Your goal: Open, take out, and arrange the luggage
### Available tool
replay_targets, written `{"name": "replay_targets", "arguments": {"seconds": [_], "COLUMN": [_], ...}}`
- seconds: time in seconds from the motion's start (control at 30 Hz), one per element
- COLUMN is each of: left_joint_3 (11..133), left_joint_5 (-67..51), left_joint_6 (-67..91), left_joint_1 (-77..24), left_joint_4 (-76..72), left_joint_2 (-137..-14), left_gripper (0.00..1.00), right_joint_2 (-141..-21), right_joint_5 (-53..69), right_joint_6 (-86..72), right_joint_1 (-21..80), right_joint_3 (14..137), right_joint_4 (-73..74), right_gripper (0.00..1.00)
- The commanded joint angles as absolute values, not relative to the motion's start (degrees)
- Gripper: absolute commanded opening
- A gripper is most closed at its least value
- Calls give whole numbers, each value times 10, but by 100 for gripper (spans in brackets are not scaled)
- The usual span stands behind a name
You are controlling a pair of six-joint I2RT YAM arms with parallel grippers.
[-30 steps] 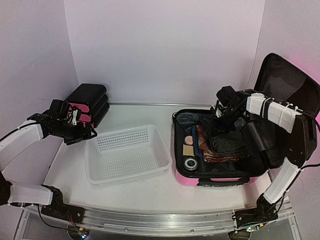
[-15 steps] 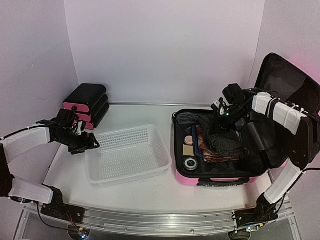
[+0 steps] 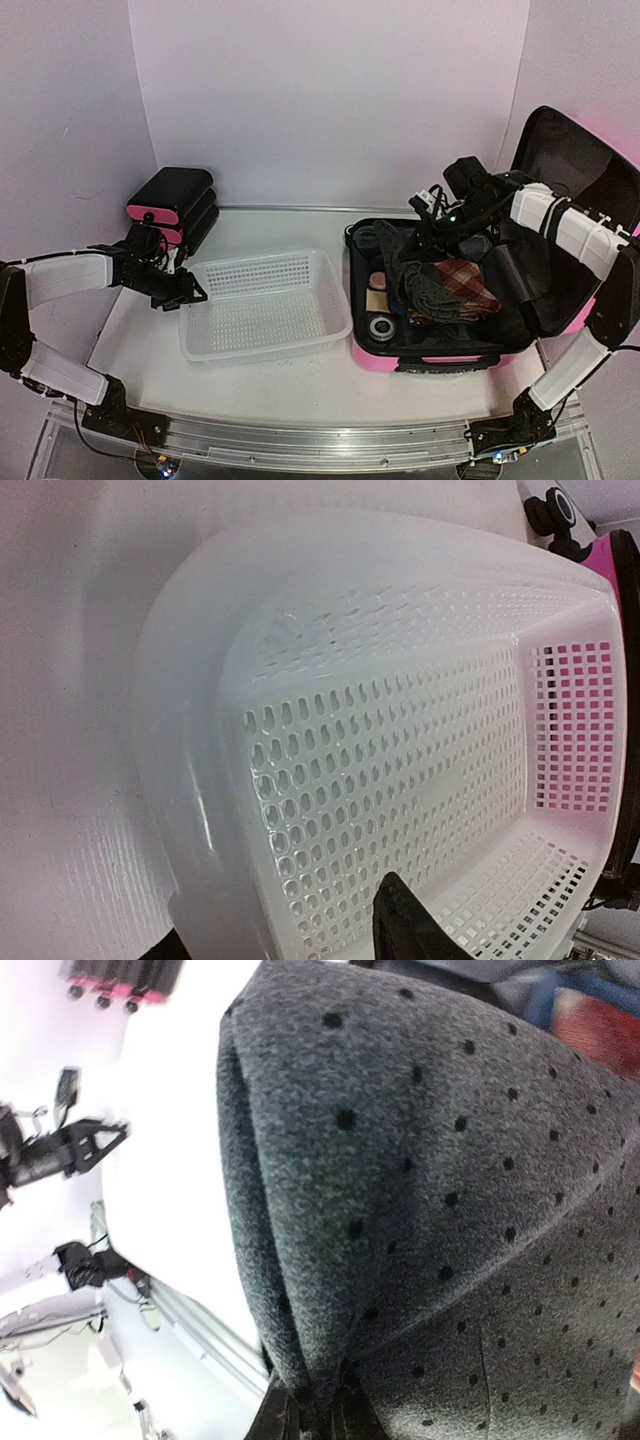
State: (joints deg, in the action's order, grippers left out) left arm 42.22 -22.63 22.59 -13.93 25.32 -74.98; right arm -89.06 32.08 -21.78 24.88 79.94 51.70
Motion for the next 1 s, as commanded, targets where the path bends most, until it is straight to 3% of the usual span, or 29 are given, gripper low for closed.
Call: {"name": "replay_targets", "arguments": {"seconds": [0.0, 0.97], "left_joint_3": [434, 403], "left_joint_5": [-264, -294], "left_joint_6": [228, 242], "left_joint_1": [-178, -180], "left_joint_4": [216, 160], "left_joint_2": [-755, -720], "left_gripper": [45, 44], "right_joint_2": [-909, -1211], "right_joint_5": [363, 243], "right_joint_6": [-249, -453], "right_joint_1": [296, 515], "right_joint_3": [853, 1044], "right_joint_4": [459, 265], "right_gripper": [0, 0]}}
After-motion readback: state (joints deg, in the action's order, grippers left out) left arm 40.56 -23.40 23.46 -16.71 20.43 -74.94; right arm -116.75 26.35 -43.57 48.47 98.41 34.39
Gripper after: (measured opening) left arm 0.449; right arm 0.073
